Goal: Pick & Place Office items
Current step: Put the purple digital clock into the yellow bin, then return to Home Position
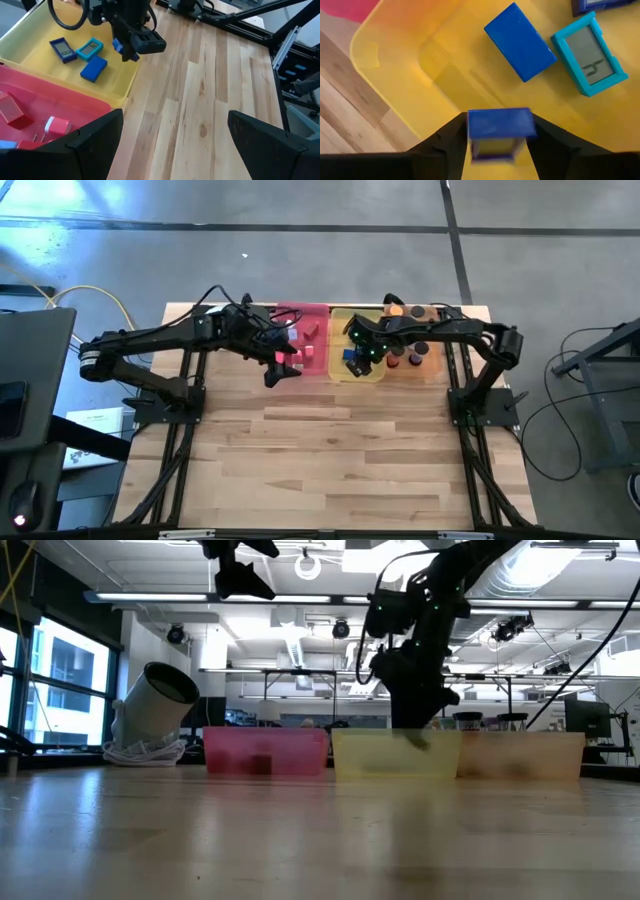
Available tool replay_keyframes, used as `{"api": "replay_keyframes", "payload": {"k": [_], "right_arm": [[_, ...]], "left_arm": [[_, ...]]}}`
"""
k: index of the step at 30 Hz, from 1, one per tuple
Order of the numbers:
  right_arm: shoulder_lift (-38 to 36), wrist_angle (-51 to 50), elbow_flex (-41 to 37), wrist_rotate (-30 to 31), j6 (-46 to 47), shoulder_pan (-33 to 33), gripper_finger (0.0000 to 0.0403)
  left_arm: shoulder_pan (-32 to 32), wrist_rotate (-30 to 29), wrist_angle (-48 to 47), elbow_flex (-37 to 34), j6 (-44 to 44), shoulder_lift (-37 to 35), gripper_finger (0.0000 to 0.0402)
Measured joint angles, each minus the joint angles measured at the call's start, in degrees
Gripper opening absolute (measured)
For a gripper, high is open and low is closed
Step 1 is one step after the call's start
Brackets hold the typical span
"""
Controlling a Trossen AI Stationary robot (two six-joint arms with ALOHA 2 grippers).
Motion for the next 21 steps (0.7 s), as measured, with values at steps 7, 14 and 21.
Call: {"api": "replay_keyframes", "payload": {"k": [7, 14, 21], "right_arm": [[0.1, 1.0, 0.0, 1.7, -0.7, 0.0, 0.0209], [0.1, 2.9, 0.0, 2.9, -0.7, -0.1, 0.0239], [0.0, 2.9, 3.2, 3.2, -1.0, -0.4, 0.0247]], "left_arm": [[0.0, 0.0, -0.4, 0.0, 0.7, 0.0, 0.0352], [0.0, 0.0, -1.4, 0.0, 0.7, 0.0, 0.0352], [0.0, 0.0, -2.5, 0.0, 0.6, 0.0, 0.0352]]}}
